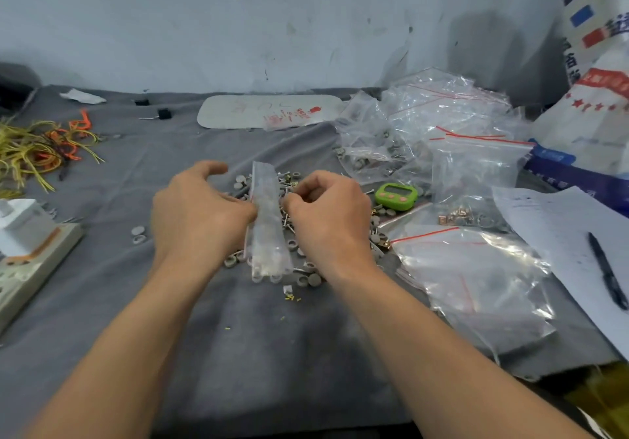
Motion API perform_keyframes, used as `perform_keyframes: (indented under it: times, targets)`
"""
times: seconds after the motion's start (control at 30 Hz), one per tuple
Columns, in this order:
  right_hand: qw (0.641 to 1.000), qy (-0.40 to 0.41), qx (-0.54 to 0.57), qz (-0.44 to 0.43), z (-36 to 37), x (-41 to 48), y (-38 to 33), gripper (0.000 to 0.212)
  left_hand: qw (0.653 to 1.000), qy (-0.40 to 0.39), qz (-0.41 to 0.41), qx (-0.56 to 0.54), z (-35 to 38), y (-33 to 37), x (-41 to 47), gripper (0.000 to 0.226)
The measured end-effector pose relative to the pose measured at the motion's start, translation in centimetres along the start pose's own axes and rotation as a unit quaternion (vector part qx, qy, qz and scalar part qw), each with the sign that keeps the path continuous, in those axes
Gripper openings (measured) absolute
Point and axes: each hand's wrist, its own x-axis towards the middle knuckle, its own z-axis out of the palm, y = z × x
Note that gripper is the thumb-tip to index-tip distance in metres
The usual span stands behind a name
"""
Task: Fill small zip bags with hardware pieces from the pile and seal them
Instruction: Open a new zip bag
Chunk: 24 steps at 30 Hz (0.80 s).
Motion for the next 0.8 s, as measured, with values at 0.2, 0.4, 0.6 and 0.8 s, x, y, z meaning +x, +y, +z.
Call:
perform_keyframes:
  times: [0.2, 0.4, 0.6, 0.8]
  targets:
    - [0.973, -0.174, 0.145, 0.048, -0.4, -0.4, -0.3, 0.026, 0.986, -0.117, -0.035, -0.112, 1.2, 0.4, -0.7, 0.077]
    - [0.95, -0.22, 0.198, 0.096, -1.6, 0.3, 0.4, 0.024, 0.967, -0.174, -0.045, -0.178, 1.3, 0.7, -1.5, 0.069]
    - [0.956, -0.257, 0.134, 0.04, -3.3, 0.7, 1.2, 0.033, 0.914, -0.28, -0.091, -0.28, 1.2, 1.2, -2.1, 0.048]
    - [0.959, -0.277, 0.064, 0.002, -4.3, -0.1, 0.9, 0.029, 0.911, -0.304, -0.114, -0.254, 1.8, 1.7, -2.8, 0.057]
